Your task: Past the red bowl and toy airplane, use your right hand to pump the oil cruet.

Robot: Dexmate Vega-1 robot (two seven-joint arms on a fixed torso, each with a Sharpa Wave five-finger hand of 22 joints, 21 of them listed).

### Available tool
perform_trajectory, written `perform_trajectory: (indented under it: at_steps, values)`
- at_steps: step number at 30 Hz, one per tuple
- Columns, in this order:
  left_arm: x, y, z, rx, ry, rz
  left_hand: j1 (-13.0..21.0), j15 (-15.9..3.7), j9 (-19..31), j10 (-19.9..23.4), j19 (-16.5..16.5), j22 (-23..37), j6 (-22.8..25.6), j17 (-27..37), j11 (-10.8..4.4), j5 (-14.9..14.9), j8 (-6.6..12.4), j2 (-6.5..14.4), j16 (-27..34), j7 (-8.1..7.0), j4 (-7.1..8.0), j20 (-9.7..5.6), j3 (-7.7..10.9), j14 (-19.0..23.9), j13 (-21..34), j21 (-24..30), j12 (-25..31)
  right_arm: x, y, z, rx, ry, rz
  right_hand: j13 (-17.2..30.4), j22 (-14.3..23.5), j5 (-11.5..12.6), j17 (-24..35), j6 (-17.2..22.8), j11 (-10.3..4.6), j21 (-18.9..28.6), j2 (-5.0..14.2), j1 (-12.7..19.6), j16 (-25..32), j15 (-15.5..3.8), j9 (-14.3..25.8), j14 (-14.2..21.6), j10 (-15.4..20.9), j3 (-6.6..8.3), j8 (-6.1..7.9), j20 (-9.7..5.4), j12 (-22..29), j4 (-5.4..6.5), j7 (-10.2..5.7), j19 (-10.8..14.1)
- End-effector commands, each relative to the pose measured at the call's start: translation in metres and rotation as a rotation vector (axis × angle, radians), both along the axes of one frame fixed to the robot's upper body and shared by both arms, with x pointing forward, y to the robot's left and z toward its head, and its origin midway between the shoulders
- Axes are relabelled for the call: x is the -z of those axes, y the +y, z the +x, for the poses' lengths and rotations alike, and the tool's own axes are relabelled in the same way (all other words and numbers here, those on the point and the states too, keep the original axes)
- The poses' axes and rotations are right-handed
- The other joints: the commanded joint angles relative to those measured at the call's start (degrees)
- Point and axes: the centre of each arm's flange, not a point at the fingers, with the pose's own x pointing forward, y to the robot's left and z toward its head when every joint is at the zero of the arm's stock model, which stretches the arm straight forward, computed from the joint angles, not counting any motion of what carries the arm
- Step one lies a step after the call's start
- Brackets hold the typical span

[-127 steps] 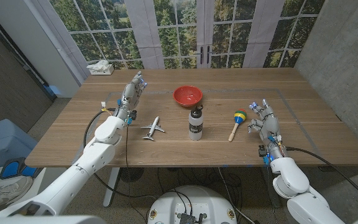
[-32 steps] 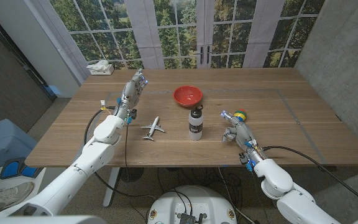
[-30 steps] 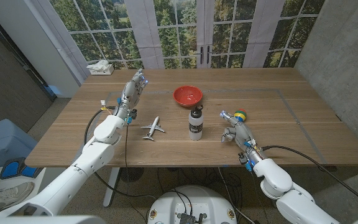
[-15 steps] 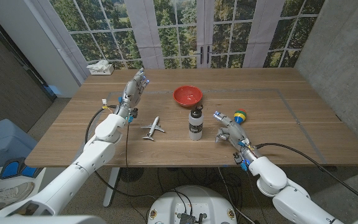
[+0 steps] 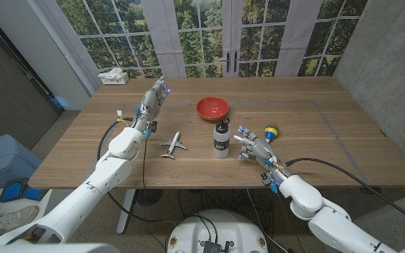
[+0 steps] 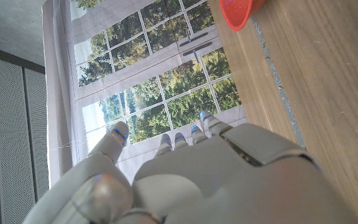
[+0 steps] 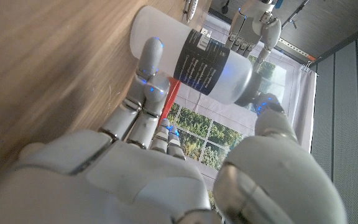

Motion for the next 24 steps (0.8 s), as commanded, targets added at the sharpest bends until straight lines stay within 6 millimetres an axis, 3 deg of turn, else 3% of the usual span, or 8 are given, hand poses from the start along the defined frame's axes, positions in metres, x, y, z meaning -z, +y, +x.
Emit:
perform_trajectory:
  at_steps: [1,7,16,19,24]
  values:
    - [0.0,-0.001,-0.004,0.002,-0.005,-0.001,0.2,-4.97,0.2,-1.5,0.3,0.3,0.0,0.0,-0.14,0.4,0.2,3.8,0.3,-0.01,-0.34,-2.72,0.17,-4.1,0.2,0.3,0.3,0.0,0.009,-0.004,0.0,-0.002,-0.06,0.2,0.1,0.9,1.1,0.5,-0.06,2.0,1.08,2.5,2.2,-5.67,0.2,3.4,1.8,-0.6,0.88,-1.12,1.2,0.28,0.77,3.9]
    - [0.0,-0.001,-0.007,0.0,-0.008,0.004,0.2,-4.97,0.2,-1.5,0.9,0.3,0.1,0.0,-0.17,0.4,0.19,3.8,0.3,-0.02,-0.38,-2.66,0.16,-4.1,0.2,0.6,0.3,0.003,0.014,-0.008,0.008,-0.025,-0.046,0.2,-0.6,1.4,1.2,1.6,-0.18,3.8,2.4,5.0,4.0,-5.66,0.2,7.2,4.8,-0.32,1.32,-2.87,2.1,0.57,1.23,7.2]
    - [0.002,-0.002,-0.011,0.005,-0.012,0.006,0.2,-5.02,0.2,-1.4,1.1,0.3,0.1,0.0,-0.22,0.4,0.19,3.7,0.3,-0.07,-0.45,-2.64,0.14,-4.0,0.2,0.6,0.3,0.007,0.025,-0.008,0.02,-0.02,-0.077,0.1,-1.0,1.4,1.2,1.5,-0.23,3.7,2.47,5.6,4.3,-5.58,0.2,8.1,3.8,-0.35,1.23,-2.6,1.5,0.67,1.17,6.5]
    - [0.002,-0.003,-0.013,0.005,-0.013,0.006,0.2,-5.06,0.2,-1.4,1.1,0.3,0.1,0.0,-0.24,0.3,0.18,3.6,0.3,-0.09,-0.53,-2.68,0.09,-4.0,0.2,0.6,0.3,0.01,0.026,-0.004,0.005,-0.007,-0.067,0.1,-1.3,1.4,1.2,1.0,-0.06,3.6,2.25,6.1,4.2,-5.48,0.2,7.8,2.6,-0.44,1.04,-2.13,1.0,0.65,-0.43,5.5]
    - [0.003,-0.002,-0.016,0.001,-0.014,0.005,0.2,-5.01,0.2,-1.4,1.2,0.3,0.2,0.0,-0.2,0.3,0.18,3.5,0.3,-0.09,-0.61,-2.61,0.06,-3.9,0.2,0.6,0.3,0.012,0.031,-0.001,0.021,-0.009,-0.075,0.1,-2.0,1.5,1.0,0.5,-0.38,3.2,2.16,6.9,3.7,-5.4,0.2,6.9,1.4,-0.44,0.84,-1.69,0.6,0.6,-1.05,4.5]
